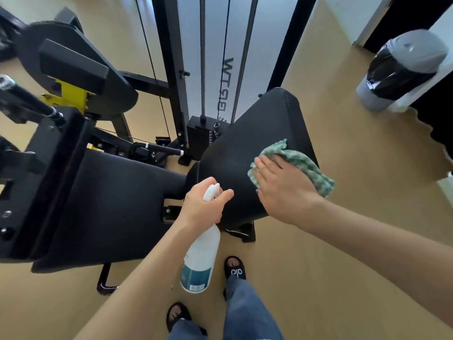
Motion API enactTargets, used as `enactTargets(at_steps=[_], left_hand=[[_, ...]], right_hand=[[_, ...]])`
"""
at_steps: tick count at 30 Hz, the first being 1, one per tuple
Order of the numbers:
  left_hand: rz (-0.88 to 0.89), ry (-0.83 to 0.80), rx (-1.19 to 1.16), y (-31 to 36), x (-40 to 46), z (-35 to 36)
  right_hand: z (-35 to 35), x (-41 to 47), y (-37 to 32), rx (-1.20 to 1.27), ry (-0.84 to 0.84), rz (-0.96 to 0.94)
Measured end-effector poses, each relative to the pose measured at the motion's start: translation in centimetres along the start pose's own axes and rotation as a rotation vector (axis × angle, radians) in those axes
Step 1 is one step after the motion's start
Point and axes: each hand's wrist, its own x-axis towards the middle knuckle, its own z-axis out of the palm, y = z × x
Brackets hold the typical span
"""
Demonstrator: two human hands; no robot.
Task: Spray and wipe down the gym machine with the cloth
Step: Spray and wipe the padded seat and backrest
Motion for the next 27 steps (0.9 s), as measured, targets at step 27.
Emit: enactTargets(at_steps=[27], left_hand=[[-0.154, 0.213, -0.247, -1.5, 4.8, -0.1]], right_hand=[[-0.4, 10.3, 0.4, 0.093, -0.352, -0.629]])
